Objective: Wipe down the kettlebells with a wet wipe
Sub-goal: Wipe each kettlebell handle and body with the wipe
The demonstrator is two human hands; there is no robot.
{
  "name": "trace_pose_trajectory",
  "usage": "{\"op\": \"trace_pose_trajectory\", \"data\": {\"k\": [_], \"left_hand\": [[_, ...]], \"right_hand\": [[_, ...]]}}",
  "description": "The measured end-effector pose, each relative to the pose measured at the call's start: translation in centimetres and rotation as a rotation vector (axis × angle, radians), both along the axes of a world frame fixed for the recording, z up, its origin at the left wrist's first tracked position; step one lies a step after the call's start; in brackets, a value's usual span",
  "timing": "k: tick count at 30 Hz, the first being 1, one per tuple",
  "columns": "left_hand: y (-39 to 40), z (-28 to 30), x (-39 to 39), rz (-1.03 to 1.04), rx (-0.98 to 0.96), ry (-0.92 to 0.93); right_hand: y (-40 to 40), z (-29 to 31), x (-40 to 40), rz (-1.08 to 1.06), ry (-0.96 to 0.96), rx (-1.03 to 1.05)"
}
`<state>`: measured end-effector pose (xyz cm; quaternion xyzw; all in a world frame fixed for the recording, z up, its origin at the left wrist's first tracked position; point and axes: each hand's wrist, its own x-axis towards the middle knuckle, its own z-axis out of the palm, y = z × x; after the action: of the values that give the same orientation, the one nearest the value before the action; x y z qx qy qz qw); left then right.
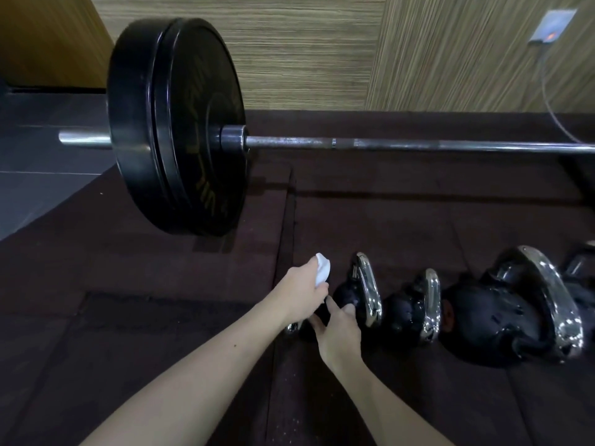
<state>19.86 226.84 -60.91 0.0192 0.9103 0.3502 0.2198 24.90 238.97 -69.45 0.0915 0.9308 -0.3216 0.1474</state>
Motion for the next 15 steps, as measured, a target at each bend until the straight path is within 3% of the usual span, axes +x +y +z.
{"op": "trace_pose_trajectory", "data": {"k": [8,11,15], "left_hand": [[-0.9,-0.3,-0.5,-0.076,-0.079,0.052],[-0.2,-0.3,0.4,-0.107,-0.202,0.116],[-1.2,-1.5,3.8,-0.001,-0.192,0.098]], "right_hand": [[-0.3,-1.2,0.2,-0.065,0.037,-0.030],[0.1,-1.3,0.5,-0.035,0.064,-0.017],[0.3,-1.2,0.3,-0.030,0.045,-0.045]]}}
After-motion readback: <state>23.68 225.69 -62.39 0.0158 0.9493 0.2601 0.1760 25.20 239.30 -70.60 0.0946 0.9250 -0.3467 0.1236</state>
